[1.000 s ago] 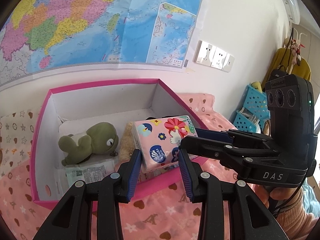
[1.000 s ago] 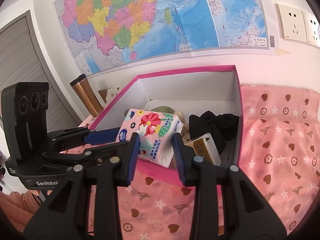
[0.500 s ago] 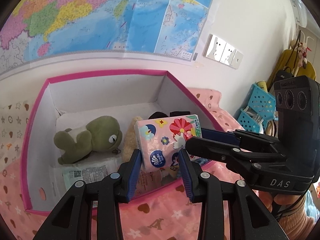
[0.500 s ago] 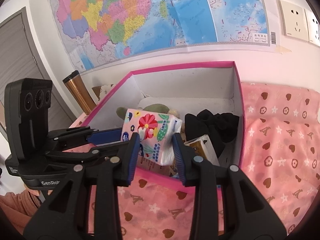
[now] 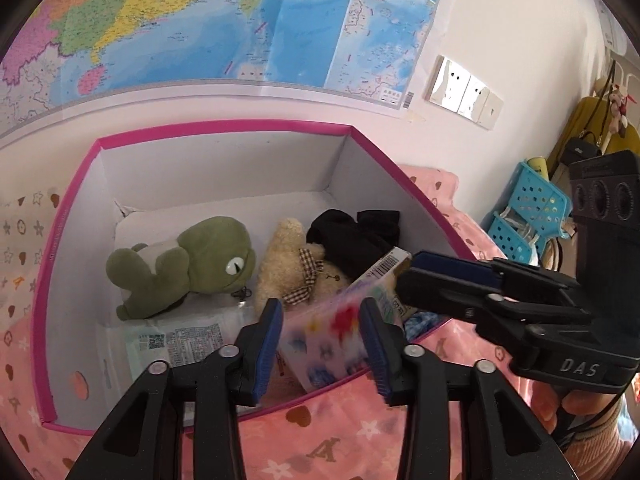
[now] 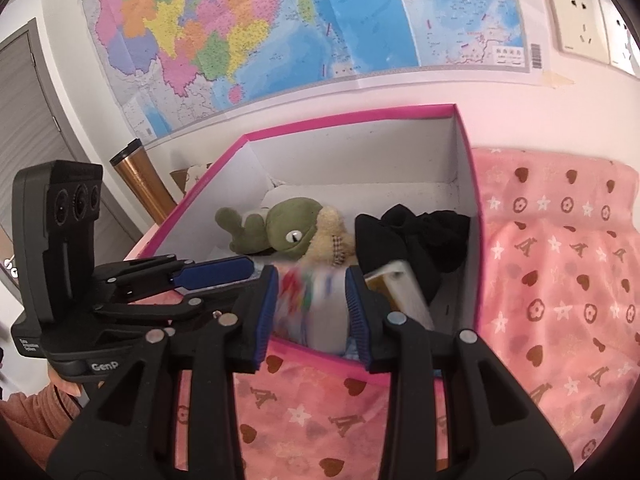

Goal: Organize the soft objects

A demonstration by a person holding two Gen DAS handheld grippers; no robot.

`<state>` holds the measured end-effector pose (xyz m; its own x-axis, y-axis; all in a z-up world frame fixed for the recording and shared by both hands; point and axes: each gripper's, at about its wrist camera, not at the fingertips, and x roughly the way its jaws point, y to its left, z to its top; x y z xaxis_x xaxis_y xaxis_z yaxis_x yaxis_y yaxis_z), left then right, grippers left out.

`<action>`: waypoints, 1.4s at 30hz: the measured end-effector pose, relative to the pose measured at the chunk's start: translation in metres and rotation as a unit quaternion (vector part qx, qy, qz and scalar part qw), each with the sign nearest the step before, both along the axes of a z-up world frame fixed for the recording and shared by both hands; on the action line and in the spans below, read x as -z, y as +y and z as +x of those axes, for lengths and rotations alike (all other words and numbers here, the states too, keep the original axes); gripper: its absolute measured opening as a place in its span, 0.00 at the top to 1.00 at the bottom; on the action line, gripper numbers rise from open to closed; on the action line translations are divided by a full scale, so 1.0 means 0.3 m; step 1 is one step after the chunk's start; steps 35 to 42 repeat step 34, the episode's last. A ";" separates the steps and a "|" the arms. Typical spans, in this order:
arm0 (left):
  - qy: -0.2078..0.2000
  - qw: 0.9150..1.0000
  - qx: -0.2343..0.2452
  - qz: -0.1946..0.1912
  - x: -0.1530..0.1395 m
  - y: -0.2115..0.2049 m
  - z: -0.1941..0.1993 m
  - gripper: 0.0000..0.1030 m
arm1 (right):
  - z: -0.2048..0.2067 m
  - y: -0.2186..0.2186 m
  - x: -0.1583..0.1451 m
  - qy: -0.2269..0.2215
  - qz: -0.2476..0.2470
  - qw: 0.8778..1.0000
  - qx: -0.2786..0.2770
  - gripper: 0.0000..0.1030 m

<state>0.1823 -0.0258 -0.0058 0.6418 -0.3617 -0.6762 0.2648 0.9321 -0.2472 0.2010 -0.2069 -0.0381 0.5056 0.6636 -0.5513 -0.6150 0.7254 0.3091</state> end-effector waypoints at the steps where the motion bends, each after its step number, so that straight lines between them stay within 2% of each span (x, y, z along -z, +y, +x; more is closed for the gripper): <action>1: -0.001 1.000 -0.004 0.003 -0.001 0.001 -0.002 0.47 | -0.003 -0.004 -0.003 -0.001 0.001 1.000 0.001 0.64; 3: -0.009 1.000 -0.012 0.007 -0.009 0.009 -0.017 0.41 | -0.018 -0.016 -0.012 -0.005 0.006 1.000 0.002 0.62; 6: -0.026 0.999 -0.025 0.014 -0.027 0.025 -0.055 0.28 | -0.060 -0.032 -0.024 -0.021 0.006 1.000 0.003 0.52; 8: -0.041 0.998 -0.035 0.022 -0.044 0.037 -0.089 0.15 | -0.095 -0.044 -0.031 -0.035 0.005 0.999 0.003 0.48; 9: -0.051 0.997 -0.041 0.027 -0.054 0.044 -0.114 0.12 | -0.126 -0.048 -0.038 -0.047 0.003 0.999 0.003 0.47; 11: -0.066 0.996 -0.055 0.032 -0.070 0.061 -0.160 0.01 | -0.168 -0.055 -0.043 -0.065 -0.002 0.998 0.004 0.37; 12: -0.073 0.995 -0.063 0.036 -0.076 0.072 -0.188 0.00 | -0.193 -0.060 -0.044 -0.076 -0.004 0.997 0.009 0.33; 14: -0.085 0.992 -0.080 0.040 -0.083 0.094 -0.237 0.00 | -0.237 -0.070 -0.034 -0.091 -0.007 0.996 0.020 0.14; 16: -0.089 0.990 -0.100 0.044 -0.081 0.114 -0.286 0.00 | -0.275 -0.070 -0.012 -0.102 -0.019 0.994 0.033 0.10; 21: -0.074 0.987 -0.125 0.065 -0.040 0.126 -0.347 0.00 | -0.321 -0.049 0.048 -0.086 -0.035 0.995 0.034 0.09; 28: -0.053 0.985 -0.148 0.071 0.006 0.128 -0.404 0.00 | -0.374 -0.028 0.083 -0.082 -0.044 0.995 0.035 0.09; 32: -0.044 0.981 -0.166 0.092 0.021 0.113 -0.414 0.00 | -0.396 -0.018 0.100 -0.078 -0.047 0.995 0.033 0.09; 42: -0.042 0.981 -0.166 0.095 0.025 0.107 -0.414 0.00 | -0.401 -0.020 0.108 -0.073 -0.049 0.996 0.033 0.09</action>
